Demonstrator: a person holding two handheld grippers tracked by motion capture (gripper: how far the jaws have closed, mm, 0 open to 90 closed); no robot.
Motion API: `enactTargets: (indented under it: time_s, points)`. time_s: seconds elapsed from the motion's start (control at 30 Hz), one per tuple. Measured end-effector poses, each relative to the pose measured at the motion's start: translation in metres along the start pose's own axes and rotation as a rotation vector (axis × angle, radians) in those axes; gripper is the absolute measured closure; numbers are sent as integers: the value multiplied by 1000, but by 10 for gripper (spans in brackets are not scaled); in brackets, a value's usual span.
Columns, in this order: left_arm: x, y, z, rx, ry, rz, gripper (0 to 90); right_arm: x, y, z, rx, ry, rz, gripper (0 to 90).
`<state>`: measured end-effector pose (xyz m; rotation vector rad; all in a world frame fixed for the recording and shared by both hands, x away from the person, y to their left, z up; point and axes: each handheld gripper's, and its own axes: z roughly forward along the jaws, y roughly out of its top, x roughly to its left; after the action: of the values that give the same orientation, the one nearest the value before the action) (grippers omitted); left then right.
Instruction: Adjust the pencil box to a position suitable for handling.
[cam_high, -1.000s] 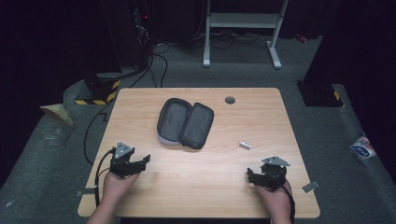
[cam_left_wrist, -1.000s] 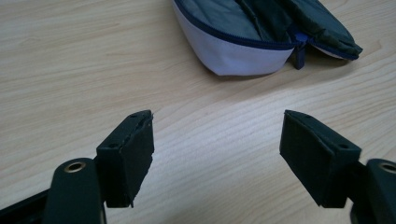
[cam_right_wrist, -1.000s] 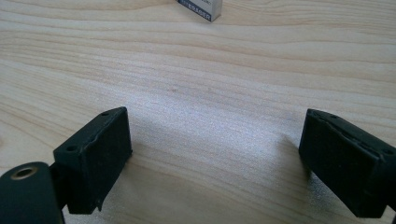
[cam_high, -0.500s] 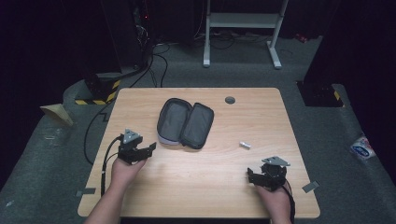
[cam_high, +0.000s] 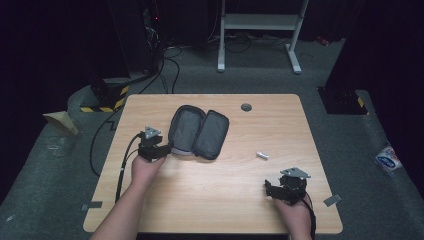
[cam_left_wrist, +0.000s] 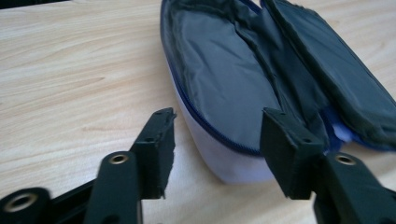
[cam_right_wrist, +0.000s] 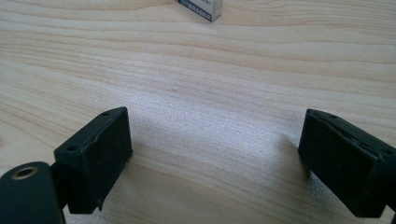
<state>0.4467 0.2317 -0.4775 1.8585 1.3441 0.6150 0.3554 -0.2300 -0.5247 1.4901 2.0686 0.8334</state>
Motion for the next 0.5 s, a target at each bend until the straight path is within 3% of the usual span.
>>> enactTargets:
  time_s: [0.23, 0.5]
  points:
    - [0, 0, 17, 21, 7, -28, 567, 0, 0, 0, 0, 0, -1, 92]
    - [-6, -7, 15, 12, 18, -5, 728, 0, 0, 0, 0, 0, 0, 92]
